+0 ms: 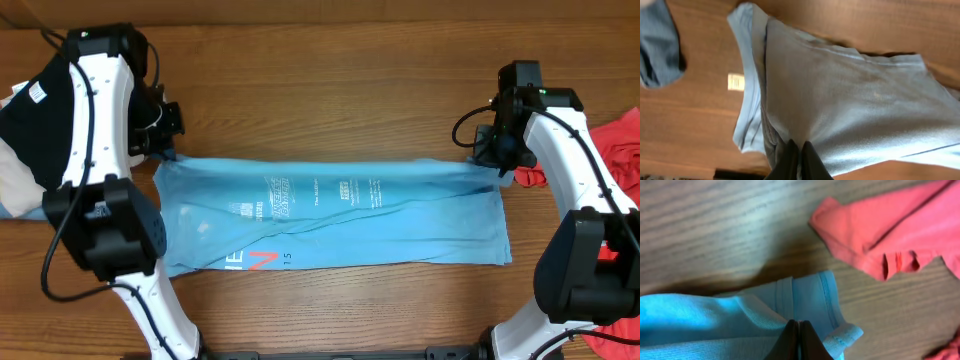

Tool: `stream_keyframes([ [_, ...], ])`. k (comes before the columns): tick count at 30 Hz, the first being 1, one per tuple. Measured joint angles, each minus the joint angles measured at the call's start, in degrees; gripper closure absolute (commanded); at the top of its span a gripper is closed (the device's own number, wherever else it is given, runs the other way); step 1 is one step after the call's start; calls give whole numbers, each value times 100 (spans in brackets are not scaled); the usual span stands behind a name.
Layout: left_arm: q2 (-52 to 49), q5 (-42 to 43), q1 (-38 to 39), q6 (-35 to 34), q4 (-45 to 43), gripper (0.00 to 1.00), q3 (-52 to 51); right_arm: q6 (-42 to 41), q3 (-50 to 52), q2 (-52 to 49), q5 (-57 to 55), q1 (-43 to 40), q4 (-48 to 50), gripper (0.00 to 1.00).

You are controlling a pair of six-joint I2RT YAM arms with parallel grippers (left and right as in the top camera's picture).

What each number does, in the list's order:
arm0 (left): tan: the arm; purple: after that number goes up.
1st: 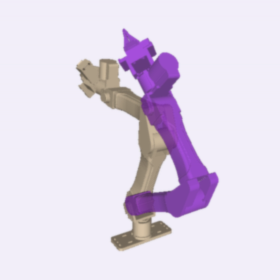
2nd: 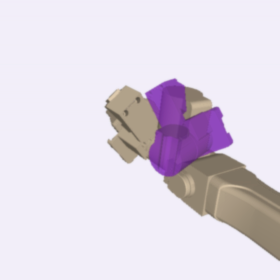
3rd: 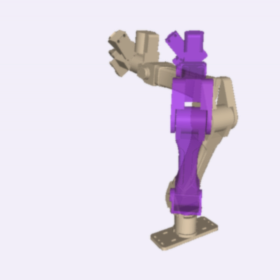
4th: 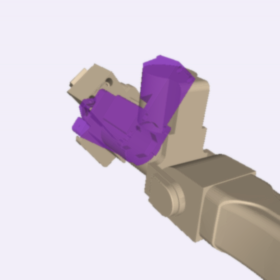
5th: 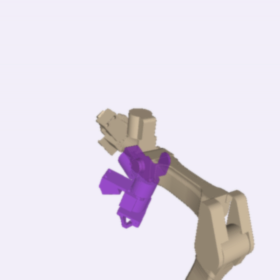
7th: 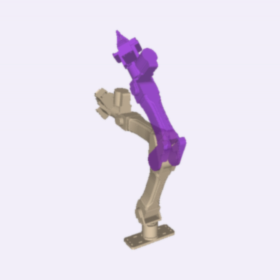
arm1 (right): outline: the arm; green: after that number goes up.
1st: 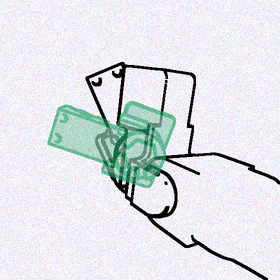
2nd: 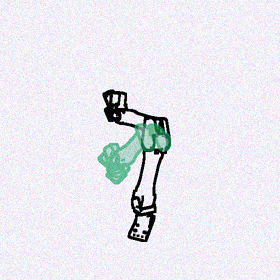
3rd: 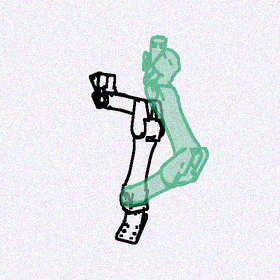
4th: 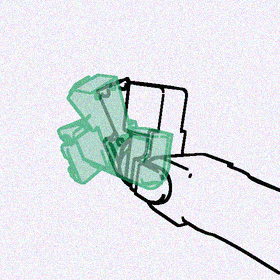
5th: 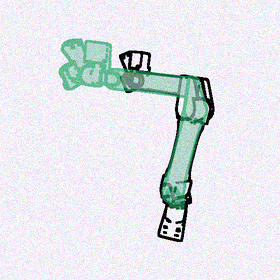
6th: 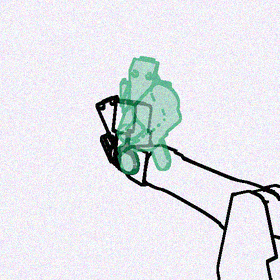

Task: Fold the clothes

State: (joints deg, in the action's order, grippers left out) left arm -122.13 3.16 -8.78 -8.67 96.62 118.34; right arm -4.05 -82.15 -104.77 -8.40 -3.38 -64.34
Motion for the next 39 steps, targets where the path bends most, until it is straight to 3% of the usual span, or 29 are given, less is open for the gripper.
stream_keyframes([
  [10,597,-31,0,0,-164,96,-1598,-26,-2,0,0,0,-710,96],
  [24,1005,-466,0,-122,-741,96,-2994,-39,-2,0,2,-2,-1285,91],
  [39,1005,-586,0,-199,-938,96,-3475,-42,140,4,-13,-2,-1283,90],
])
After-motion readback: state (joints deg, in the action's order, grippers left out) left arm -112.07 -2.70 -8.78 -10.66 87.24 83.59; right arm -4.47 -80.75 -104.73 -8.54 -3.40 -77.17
